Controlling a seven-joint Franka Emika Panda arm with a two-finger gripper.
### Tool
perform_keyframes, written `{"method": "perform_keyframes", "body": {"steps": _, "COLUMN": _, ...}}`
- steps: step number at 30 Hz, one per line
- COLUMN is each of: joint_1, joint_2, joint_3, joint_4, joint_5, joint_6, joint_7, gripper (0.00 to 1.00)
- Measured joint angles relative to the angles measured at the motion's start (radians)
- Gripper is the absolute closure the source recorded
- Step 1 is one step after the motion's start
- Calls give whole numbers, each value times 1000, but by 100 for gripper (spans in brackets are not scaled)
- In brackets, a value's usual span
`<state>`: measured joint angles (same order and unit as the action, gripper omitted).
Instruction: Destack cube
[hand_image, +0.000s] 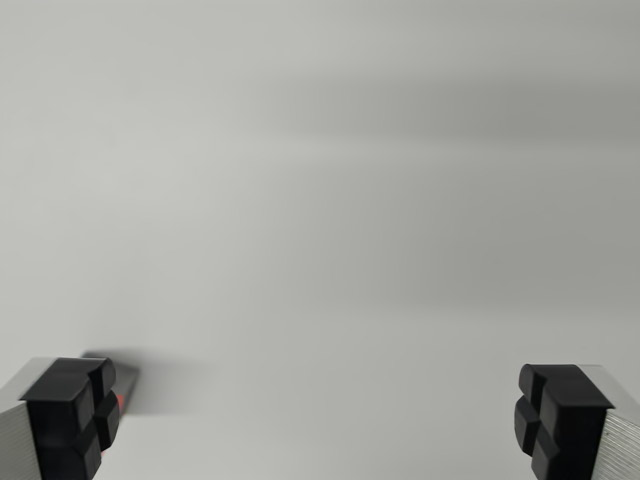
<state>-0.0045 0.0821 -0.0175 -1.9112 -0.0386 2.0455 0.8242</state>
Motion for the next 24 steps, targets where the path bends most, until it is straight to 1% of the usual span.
{"method": "perform_keyframes", "body": {"steps": 9, "joint_1": 4, "joint_2": -4, "joint_3": 0, "joint_4": -14, "joint_5": 0, "joint_6": 5, "joint_7": 10, "gripper": 0}}
{"method": "perform_keyframes", "body": {"steps": 16, "joint_1": 9, "joint_2": -14, "joint_3": 3, "joint_4": -39, "joint_5": 0, "joint_6": 18, "joint_7": 27, "gripper": 0}}
{"method": "perform_keyframes", "body": {"steps": 24, "joint_1": 16, "joint_2": -32, "joint_3": 10, "joint_4": -81, "joint_5": 0, "joint_6": 41, "joint_7": 57, "gripper": 0}}
